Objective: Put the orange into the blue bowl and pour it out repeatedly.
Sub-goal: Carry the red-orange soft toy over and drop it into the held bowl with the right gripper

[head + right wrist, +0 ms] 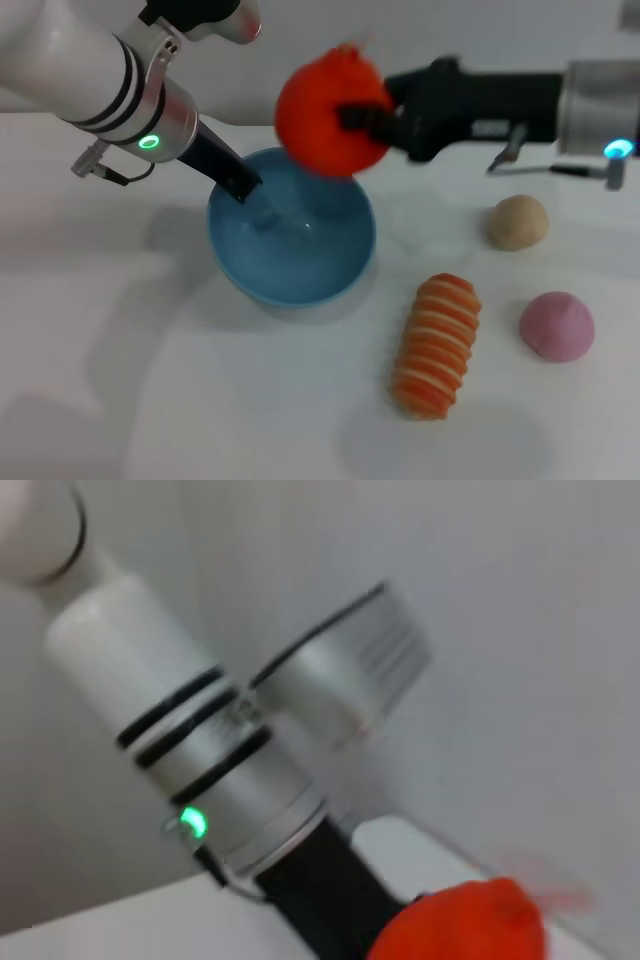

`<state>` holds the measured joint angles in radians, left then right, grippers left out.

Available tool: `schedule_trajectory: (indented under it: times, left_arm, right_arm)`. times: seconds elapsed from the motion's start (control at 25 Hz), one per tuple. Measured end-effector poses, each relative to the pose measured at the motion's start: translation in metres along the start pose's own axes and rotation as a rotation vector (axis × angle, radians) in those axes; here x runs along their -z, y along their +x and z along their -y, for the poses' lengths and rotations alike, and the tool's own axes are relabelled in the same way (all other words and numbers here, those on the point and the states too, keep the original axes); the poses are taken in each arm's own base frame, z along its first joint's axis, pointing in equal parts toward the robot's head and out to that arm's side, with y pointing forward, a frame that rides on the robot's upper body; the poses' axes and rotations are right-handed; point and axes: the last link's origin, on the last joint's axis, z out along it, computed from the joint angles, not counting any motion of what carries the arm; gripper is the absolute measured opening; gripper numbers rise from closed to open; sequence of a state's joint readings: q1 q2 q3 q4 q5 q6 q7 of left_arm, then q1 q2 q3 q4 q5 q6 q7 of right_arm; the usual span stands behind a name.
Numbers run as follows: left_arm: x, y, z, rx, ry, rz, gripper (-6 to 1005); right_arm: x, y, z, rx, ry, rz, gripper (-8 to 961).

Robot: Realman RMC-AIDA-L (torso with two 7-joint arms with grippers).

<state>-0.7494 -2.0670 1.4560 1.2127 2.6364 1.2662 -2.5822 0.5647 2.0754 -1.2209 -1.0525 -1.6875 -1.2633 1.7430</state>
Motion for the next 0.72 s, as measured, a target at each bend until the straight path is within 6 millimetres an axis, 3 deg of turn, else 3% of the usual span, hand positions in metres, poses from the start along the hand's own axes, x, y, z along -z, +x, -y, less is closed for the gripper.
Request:
schedule_trajectory:
  times: [0.28, 0.48, 0.72]
  left_arm:
    - [0.001, 0.000, 0.003, 0.010, 0.008, -0.011, -1]
    - [0.001, 0.002, 0.003, 0.004, 0.014, -0.021, -1]
    - [0.000, 0.002, 0.003, 0.003, 0.016, -0.023, 0]
  right_arm:
    - [-0.014, 0.025, -0.008, -0.074, -0.034, -0.055, 65]
    - [-0.013, 0.027, -0.006, -0.087, -0.021, -0.052, 223]
    - [-0.009, 0.027, -0.003, -0.124, -0.009, -0.015, 333]
